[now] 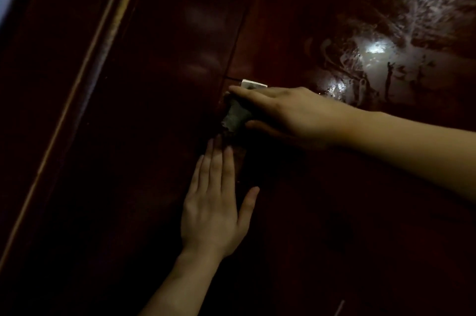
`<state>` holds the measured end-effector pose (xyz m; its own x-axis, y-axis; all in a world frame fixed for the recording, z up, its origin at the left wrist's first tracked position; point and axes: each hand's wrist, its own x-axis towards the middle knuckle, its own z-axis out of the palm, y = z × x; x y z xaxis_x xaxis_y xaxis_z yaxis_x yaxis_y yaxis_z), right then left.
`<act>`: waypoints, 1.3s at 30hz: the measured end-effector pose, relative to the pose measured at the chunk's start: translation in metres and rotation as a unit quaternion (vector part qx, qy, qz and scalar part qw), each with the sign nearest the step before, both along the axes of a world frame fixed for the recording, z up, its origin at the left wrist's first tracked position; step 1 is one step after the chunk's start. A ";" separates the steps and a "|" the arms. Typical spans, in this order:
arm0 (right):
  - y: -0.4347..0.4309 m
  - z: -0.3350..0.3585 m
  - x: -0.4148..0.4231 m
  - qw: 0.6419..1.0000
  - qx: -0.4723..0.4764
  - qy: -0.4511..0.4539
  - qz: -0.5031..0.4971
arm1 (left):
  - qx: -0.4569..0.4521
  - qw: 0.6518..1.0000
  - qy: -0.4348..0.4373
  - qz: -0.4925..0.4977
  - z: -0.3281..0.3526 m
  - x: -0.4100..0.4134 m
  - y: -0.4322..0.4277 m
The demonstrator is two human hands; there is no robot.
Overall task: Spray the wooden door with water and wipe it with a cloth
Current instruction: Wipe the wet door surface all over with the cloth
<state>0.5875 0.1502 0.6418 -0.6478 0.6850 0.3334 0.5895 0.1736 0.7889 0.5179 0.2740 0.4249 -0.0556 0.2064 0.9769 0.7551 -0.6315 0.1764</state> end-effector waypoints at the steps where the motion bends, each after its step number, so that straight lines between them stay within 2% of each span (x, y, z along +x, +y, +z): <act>1: 0.000 -0.001 0.000 1.000 0.011 0.010 0.013 | -0.004 1.000 -0.002 -0.001 0.000 0.000 0.000; 6: -0.004 -0.006 0.007 0.996 0.021 0.069 0.044 | -0.004 1.000 0.001 -0.009 0.000 -0.001 0.000; 11: -0.028 -0.015 0.029 0.986 -0.009 0.163 0.027 | 0.005 0.999 0.008 -0.034 -0.001 -0.002 0.000; 15: -0.031 -0.022 0.025 0.982 -0.001 0.187 0.002 | -0.001 1.000 0.006 -0.028 -0.001 -0.001 0.001; 24: -0.006 -0.015 -0.007 0.985 0.070 0.134 -0.080 | -0.001 0.999 0.009 -0.038 0.000 0.000 0.004; 30: -0.035 -0.030 0.032 0.986 0.080 0.147 -0.004 | -0.003 1.000 0.009 -0.023 -0.002 -0.001 0.002; 32: -0.048 -0.038 0.054 0.984 0.129 0.125 -0.004 | 0.000 0.999 0.006 -0.038 -0.003 -0.001 0.003; 35: -0.058 -0.060 0.092 0.977 0.188 0.079 -0.057 | 0.005 0.998 -0.001 -0.058 -0.002 0.000 0.004; 39: -0.048 -0.101 0.121 0.972 0.195 -0.018 -0.128 | 0.007 0.998 -0.003 -0.066 -0.001 -0.001 0.002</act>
